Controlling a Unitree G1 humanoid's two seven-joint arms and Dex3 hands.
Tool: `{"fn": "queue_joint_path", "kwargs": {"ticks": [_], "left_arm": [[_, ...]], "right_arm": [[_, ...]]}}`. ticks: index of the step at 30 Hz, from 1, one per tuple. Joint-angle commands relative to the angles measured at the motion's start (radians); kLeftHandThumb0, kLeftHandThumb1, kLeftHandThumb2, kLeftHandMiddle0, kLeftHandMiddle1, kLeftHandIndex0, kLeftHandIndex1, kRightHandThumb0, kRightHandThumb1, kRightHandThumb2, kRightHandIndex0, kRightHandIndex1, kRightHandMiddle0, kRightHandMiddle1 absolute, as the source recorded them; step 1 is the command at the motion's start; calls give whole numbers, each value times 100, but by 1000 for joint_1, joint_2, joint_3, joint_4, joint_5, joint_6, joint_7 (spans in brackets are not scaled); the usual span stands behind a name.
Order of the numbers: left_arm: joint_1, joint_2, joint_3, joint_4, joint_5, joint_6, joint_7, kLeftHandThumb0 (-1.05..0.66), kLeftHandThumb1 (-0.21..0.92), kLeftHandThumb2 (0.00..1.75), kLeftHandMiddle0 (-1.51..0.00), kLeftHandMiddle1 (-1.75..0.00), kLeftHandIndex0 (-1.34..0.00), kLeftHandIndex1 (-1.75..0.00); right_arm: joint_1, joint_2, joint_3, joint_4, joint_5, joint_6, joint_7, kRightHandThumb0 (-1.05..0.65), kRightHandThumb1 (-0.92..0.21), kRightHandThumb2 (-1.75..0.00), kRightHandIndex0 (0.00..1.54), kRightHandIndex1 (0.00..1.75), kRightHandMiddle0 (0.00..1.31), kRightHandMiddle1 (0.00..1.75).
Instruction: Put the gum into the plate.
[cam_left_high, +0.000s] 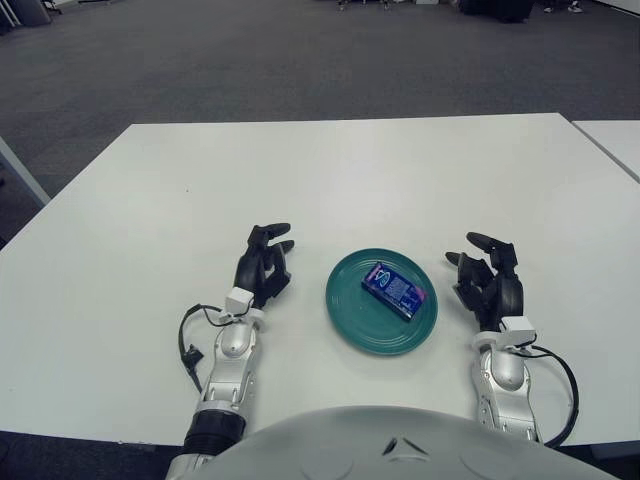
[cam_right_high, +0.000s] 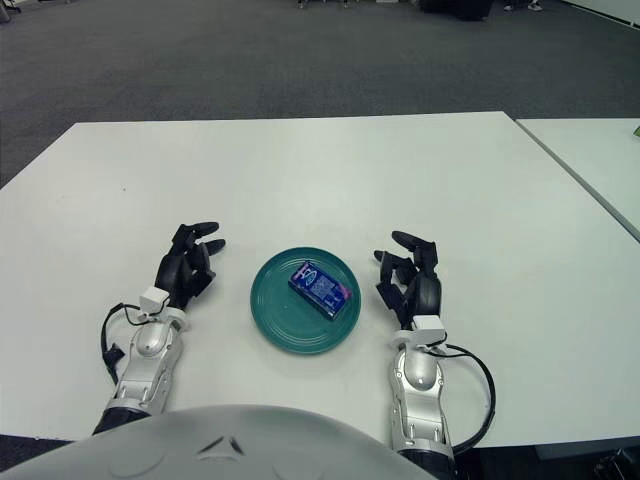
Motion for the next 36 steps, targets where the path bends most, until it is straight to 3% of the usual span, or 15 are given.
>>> {"fn": "queue_joint_path", "kwargs": {"ticks": [1,8,13,23,36], "left_arm": [[47,-3,-15,42,5,39,-18,-77,92,94,-49,-119,-34,-136],[42,-28,-6,4,-30,43,-25,-85,92,97,-49,-129,-33,-146],[28,-51,9,21,-58,2,-21,-90,92,99,-50,-133,-34,-150],[12,-42,7,46,-41,-96,-42,-84,92,94,-54,-124,-34,-147],[18,-31,2,23,-41,-86,-74,-83,92,93,-54,-122,-34,-144]], "right_arm": [[72,3,-11,55,7,55,6,-48,-88,-73,51,83,12,123],[65,4,-10,62,0,57,8,-47,-87,-73,51,83,14,122],[63,4,-7,66,-5,55,8,-46,-87,-74,52,83,13,121],[62,10,0,65,-16,47,2,-45,-84,-78,53,84,11,121],[70,19,3,51,-21,50,-3,-46,-84,-78,54,87,13,126]]}}
